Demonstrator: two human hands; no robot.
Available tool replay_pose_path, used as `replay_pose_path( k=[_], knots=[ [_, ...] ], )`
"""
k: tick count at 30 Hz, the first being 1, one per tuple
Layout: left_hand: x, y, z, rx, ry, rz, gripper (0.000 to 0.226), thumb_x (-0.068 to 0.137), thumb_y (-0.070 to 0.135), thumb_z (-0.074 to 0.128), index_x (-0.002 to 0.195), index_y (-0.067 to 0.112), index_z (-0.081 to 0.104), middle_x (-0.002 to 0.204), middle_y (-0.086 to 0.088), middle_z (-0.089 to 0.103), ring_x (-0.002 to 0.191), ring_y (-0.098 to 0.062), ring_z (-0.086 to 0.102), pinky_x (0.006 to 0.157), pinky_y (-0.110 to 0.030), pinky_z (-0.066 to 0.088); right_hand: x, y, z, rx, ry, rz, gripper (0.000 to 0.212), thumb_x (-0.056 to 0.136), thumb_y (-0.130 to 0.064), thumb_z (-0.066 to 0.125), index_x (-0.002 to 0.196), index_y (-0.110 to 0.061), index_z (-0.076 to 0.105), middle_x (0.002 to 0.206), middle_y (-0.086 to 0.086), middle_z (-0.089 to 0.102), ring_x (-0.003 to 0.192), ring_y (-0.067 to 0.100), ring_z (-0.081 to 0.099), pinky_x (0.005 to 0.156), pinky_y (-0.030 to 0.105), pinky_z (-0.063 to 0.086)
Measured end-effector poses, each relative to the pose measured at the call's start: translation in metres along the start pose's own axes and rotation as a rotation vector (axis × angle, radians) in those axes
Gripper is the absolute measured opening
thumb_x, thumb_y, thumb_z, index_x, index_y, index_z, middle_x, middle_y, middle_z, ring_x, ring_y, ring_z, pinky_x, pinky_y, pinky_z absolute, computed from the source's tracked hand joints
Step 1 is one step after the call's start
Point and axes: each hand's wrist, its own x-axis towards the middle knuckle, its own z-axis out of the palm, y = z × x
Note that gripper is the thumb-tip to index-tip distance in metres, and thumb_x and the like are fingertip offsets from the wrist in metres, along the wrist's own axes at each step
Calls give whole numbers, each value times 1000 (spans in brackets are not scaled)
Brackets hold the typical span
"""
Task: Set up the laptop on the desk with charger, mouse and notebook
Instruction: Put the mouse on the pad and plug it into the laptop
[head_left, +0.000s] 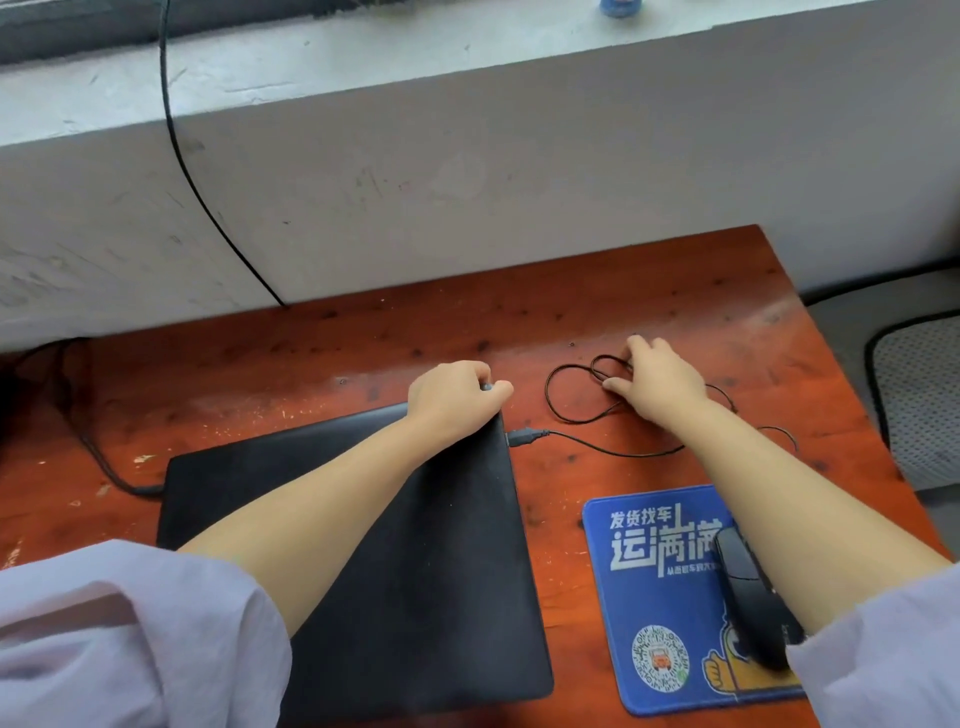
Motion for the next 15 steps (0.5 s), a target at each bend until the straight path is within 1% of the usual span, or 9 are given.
replay_pose_path(
  k=[4, 6, 7, 9, 11, 13, 15],
  knots=[
    [11, -6, 15, 12, -24, -55, 31, 78, 37, 45, 52, 21, 39, 56, 3, 50, 65, -23, 53, 49, -22, 28, 4, 1, 6, 85, -2, 27, 44, 82, -38, 66, 111, -11, 46, 115, 17, 49, 105, 40, 54, 82, 44, 48],
    [14, -7, 21, 21, -37, -71, 29, 78, 35, 45, 54, 20, 40, 65, -1, 56, 75, -26, 54, 55, -26, 33, 5, 1, 6, 102, -8, 39, 45, 82, -37, 66, 113, -12, 46, 117, 16, 49, 107, 39, 53, 84, 44, 48],
    [15, -7, 25, 31, -46, -67, 26, 79, 34, 45, 57, 20, 44, 73, -5, 59, 81, -28, 54, 59, -28, 37, 5, 1, 5, 107, -11, 44, 45, 82, -37, 66, 114, -12, 46, 118, 16, 49, 108, 39, 52, 85, 45, 48],
    [15, -5, 30, 60, -58, -52, 24, 81, 31, 46, 72, 11, 55, 89, -11, 62, 92, -29, 52, 68, -33, 40, 5, 1, 5, 112, -16, 52, 45, 82, -36, 66, 115, -13, 46, 119, 16, 49, 110, 39, 52, 87, 45, 48],
    [15, -3, 34, 69, -41, -49, 28, 83, 31, 47, 85, 6, 60, 96, -13, 60, 94, -30, 52, 70, -35, 41, 6, 0, 6, 118, -16, 61, 45, 82, -35, 67, 116, -13, 47, 120, 16, 49, 111, 39, 51, 88, 45, 48],
    [14, -2, 34, 48, -15, -48, 28, 84, 31, 50, 89, 4, 57, 96, -16, 60, 92, -32, 52, 70, -37, 41, 5, -1, 7, 118, -11, 69, 45, 82, -35, 67, 116, -13, 47, 120, 16, 49, 111, 39, 51, 89, 45, 47],
    [10, -4, 32, 41, -31, -35, 30, 86, 34, 53, 91, 4, 53, 98, -16, 59, 93, -32, 52, 72, -39, 43, 3, -3, 6, 82, 1, 79, 46, 81, -36, 67, 116, -13, 47, 121, 16, 50, 112, 39, 50, 90, 45, 45]
  ],
)
